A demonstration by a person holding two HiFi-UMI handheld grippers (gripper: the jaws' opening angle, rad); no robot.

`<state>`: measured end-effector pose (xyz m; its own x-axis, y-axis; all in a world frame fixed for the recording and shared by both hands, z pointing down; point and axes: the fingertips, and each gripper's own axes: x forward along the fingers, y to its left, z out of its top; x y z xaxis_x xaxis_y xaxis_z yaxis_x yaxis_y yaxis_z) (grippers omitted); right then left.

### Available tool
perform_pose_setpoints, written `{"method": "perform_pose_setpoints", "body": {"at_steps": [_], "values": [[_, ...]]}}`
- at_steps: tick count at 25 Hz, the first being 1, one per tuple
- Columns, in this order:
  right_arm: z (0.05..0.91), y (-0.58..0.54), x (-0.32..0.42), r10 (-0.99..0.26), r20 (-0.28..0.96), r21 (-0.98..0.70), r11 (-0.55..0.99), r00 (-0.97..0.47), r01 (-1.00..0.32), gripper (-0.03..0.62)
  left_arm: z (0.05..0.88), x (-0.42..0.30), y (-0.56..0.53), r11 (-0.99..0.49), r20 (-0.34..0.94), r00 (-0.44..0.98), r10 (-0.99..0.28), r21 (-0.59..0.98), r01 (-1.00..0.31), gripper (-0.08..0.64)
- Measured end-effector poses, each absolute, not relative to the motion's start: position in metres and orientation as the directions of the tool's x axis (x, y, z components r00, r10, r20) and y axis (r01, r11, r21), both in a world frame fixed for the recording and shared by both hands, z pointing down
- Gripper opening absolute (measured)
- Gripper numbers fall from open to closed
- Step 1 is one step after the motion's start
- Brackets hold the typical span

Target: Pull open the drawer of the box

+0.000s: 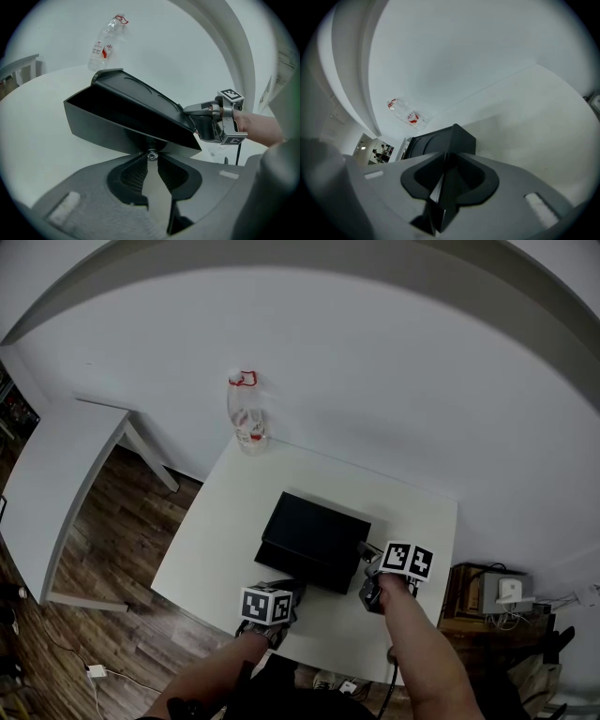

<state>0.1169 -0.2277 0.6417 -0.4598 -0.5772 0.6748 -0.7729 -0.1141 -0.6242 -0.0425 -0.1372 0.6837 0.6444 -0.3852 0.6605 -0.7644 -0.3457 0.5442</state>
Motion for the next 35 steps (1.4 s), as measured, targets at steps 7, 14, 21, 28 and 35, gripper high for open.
{"method": "perform_pose_setpoints", "body": {"at_steps": [7, 14, 21, 28, 35], "values": [[0.641, -0.227, 0.117, -0.575, 0.676, -0.621, -0.109, -0.46, -0.776, 0.092, 0.683, -0.046, -0.127, -0.337, 0.665, 0.639, -0.387, 0.543, -0.769, 0.072], [0.641, -0.227, 0.116, -0.573, 0.677, -0.619, -0.105, -0.462, -0.778, 0.092, 0.683, -0.051, -0.118, -0.333, 0.669, 0.635, -0.385, 0.541, -0.772, 0.072], [0.642, -0.227, 0.117, -0.572, 0.676, -0.62, -0.1, -0.464, -0.778, 0.092, 0.683, -0.053, -0.109, -0.332, 0.673, 0.632, -0.384, 0.538, -0.775, 0.072], [0.641, -0.228, 0.116, -0.571, 0.675, -0.621, -0.097, -0.468, -0.777, 0.094, 0.683, -0.056, -0.101, -0.332, 0.677, 0.634, -0.374, 0.54, -0.773, 0.072], [0.642, -0.229, 0.116, -0.572, 0.674, -0.622, -0.099, -0.467, -0.776, 0.094, 0.687, -0.06, -0.088, -0.333, 0.686, 0.636, -0.353, 0.543, -0.771, 0.072]]}}
